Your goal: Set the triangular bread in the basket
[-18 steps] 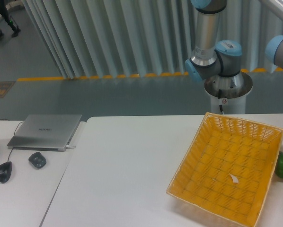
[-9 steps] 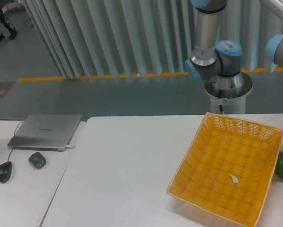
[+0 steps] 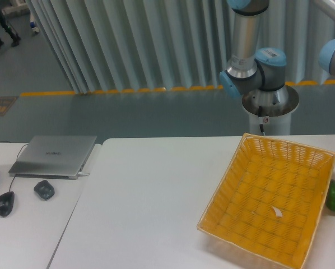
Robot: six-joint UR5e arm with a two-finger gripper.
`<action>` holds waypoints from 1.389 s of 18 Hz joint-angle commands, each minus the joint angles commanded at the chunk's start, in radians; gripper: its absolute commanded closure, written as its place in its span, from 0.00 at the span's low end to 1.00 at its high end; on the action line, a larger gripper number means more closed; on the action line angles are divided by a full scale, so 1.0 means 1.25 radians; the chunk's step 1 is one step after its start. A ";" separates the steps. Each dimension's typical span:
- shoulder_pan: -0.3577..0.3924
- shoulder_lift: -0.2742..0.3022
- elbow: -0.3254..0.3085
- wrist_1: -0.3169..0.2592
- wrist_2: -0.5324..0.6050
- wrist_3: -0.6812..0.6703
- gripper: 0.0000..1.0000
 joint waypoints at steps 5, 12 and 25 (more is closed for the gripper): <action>-0.009 -0.012 0.039 0.001 -0.044 -0.051 0.00; -0.038 -0.083 0.101 0.083 -0.043 -0.054 0.00; -0.038 -0.147 0.092 0.171 -0.044 -0.386 0.00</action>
